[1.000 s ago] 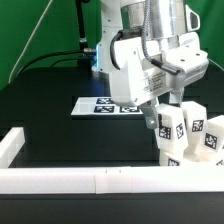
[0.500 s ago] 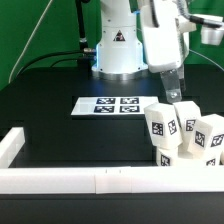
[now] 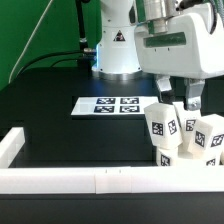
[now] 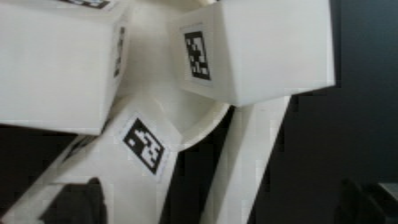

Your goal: Assemble stool

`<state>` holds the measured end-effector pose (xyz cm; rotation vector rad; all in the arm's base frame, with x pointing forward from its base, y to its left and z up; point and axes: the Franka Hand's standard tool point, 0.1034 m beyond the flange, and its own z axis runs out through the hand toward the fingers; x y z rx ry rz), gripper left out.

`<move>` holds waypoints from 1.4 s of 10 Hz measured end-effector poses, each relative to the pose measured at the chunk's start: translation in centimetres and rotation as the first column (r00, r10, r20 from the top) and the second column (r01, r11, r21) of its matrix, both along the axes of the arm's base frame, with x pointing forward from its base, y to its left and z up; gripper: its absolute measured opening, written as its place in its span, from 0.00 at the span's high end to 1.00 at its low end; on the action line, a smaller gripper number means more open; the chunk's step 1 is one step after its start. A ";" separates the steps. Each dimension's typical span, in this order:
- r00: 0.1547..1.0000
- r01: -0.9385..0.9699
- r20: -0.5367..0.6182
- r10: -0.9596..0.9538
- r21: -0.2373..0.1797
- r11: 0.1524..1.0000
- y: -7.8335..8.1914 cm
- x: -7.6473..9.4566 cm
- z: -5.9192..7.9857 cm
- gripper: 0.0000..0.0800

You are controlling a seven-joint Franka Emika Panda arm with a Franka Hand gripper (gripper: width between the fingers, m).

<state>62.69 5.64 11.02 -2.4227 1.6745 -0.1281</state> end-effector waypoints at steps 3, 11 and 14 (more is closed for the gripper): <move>0.928 -0.372 0.000 0.374 -0.087 0.924 0.0 0.2 0.5 0.19; 0.393 -0.904 -0.072 0.917 -0.211 0.371 -1.7 -0.3 -0.2 0.19; 0.295 -0.927 -0.104 0.950 -0.271 0.258 -1.8 -2.4 -2.8 0.19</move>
Offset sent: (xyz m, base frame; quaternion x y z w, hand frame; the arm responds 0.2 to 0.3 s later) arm 0.0054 0.0216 0.0082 -0.0092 -0.0708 -0.5355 0.8415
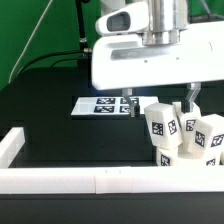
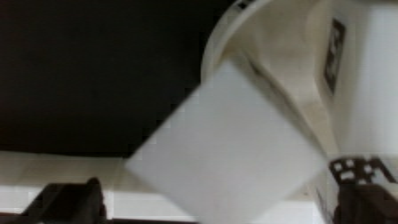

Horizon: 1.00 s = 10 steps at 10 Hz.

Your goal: Assemble stool

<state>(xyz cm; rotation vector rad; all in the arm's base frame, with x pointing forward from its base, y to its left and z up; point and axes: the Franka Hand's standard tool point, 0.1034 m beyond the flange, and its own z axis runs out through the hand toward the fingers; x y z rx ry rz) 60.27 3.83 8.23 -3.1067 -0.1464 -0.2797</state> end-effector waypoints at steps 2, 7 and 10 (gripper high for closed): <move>1.000 0.007 -0.002 -0.007 0.002 1.000 -0.1 0.1 0.1 0.19; 0.994 0.037 -0.099 -0.035 0.019 0.999 0.6 -2.0 -1.5 0.19; 0.991 0.048 -0.128 -0.044 0.028 0.998 0.4 -2.2 -1.5 0.19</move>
Offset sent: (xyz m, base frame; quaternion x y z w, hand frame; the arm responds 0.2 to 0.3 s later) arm 0.0000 0.0000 0.0000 0.0000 0.0000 0.0000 1.0000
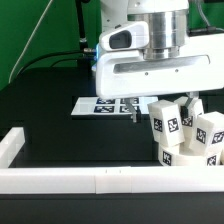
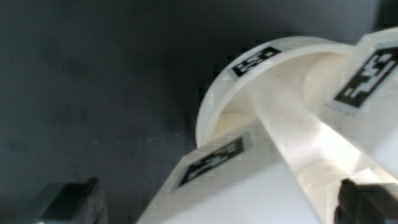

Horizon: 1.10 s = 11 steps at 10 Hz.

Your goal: Assemble stool

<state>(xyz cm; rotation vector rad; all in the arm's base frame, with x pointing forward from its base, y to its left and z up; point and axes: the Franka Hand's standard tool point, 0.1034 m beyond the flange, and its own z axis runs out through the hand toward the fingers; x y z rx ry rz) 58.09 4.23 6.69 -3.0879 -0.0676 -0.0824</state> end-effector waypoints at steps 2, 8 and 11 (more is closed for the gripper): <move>1.000 0.001 0.000 -0.001 0.000 1.000 0.0 0.0 0.0 0.19; 0.972 0.234 -0.015 -0.233 0.012 0.972 -0.1 0.0 -0.1 0.58; 0.883 0.470 -0.021 -0.469 0.019 0.883 -0.2 0.6 -0.2 0.58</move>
Offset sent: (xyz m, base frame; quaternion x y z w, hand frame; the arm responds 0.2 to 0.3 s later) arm 0.0000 0.0000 0.0000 0.0000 0.0000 0.0650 0.9979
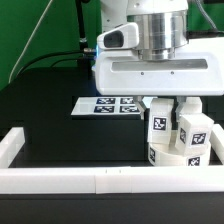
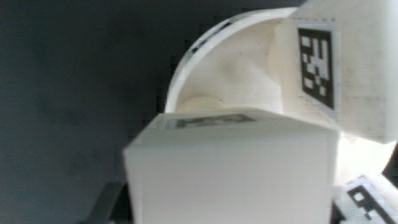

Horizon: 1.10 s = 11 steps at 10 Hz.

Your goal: Assemble stool

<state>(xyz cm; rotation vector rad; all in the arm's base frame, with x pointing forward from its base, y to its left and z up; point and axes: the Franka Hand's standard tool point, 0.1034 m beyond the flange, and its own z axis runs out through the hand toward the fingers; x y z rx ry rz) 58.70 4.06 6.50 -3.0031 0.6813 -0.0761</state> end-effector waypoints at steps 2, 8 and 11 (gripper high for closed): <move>0.975 0.223 0.000 -0.224 0.016 0.975 -0.1 0.6 0.0 0.58; 0.671 0.735 0.009 -0.741 0.127 0.666 -0.7 1.5 0.0 0.58; 0.538 0.837 -0.023 -0.843 0.138 0.530 -0.6 1.5 0.0 0.58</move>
Offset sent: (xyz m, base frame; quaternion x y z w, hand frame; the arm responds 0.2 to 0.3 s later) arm 0.0010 -0.0097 -0.0010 -0.0012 0.0104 0.3660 0.9306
